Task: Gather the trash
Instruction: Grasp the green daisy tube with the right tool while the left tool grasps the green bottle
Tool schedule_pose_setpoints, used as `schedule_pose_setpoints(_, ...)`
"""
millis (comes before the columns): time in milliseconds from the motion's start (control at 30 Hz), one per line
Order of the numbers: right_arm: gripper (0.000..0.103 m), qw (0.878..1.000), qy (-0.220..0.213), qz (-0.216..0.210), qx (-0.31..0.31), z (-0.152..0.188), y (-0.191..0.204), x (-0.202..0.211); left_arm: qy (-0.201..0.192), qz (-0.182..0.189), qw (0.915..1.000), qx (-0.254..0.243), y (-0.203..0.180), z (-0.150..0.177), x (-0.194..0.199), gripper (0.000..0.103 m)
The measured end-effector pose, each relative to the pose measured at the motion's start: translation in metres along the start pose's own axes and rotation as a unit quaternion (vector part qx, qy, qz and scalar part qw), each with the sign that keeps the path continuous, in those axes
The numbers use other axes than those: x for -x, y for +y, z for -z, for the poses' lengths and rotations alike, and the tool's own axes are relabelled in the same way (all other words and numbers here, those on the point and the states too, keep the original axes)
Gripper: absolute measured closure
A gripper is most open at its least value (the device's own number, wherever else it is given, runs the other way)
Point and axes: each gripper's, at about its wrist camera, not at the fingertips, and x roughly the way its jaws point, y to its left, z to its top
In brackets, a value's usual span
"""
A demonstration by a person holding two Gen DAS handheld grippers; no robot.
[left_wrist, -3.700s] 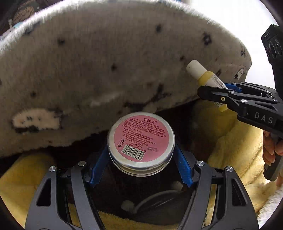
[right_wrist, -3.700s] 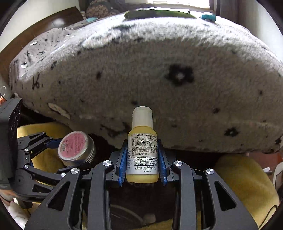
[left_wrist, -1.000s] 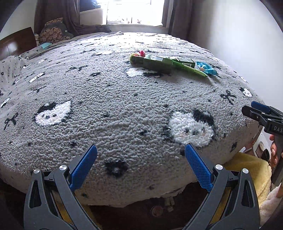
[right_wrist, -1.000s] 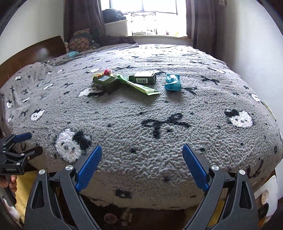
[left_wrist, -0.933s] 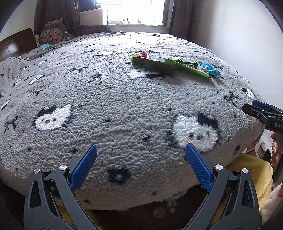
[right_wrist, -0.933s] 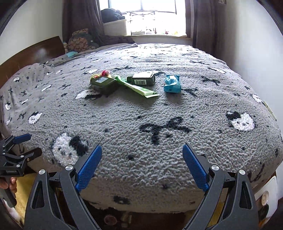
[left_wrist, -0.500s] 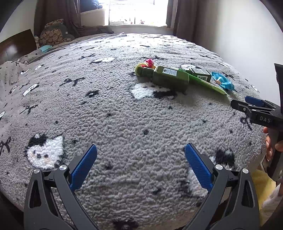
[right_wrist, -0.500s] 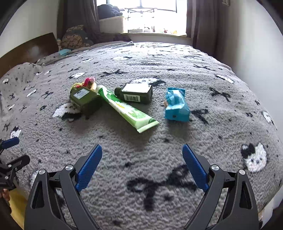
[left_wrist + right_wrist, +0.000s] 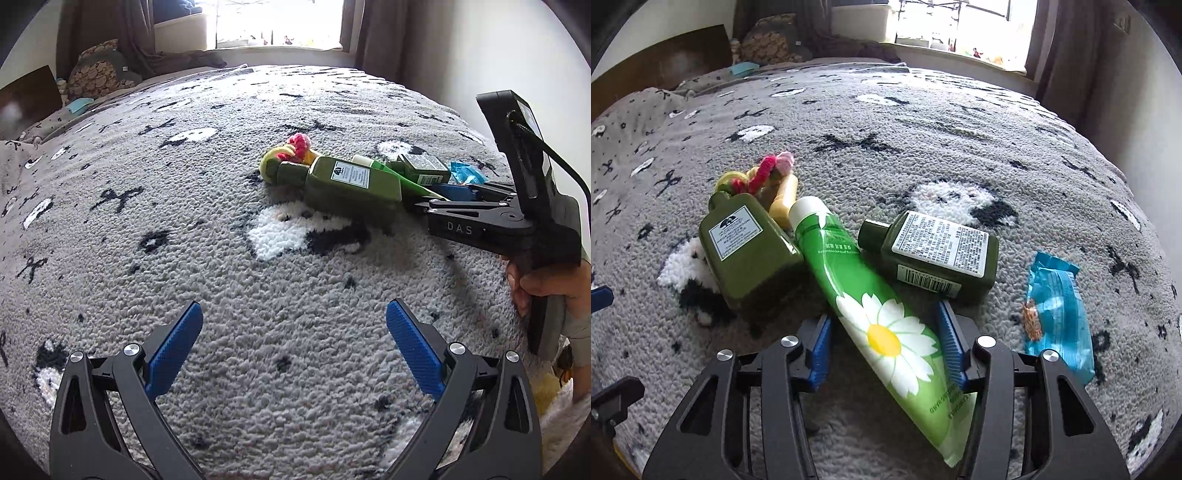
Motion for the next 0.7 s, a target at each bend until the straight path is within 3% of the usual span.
schedule_pose_setpoints(67,0.074,1.0,-0.001,-0.006,-0.001,-0.001,-0.001,0.0,0.003,0.002,1.0,0.002,-0.001,-0.005,-0.006,0.009)
schedule_pose_setpoints(200,0.092,1.0,-0.006,-0.015,0.003,0.003,-0.004,0.01,0.004,0.005,1.0,0.0,-0.005,-0.016,-0.018,0.009)
schedule_pose_setpoints(367,0.094,0.999,-0.009,-0.036,-0.014,0.016,-0.016,0.026,0.006,0.009,0.9999,-0.012,-0.017,-0.029,-0.03,0.009)
schedule_pose_setpoints(700,0.094,0.998,-0.044,-0.045,-0.011,0.047,-0.031,0.082,-0.003,0.028,0.9995,0.017,-0.047,-0.06,-0.053,0.008)
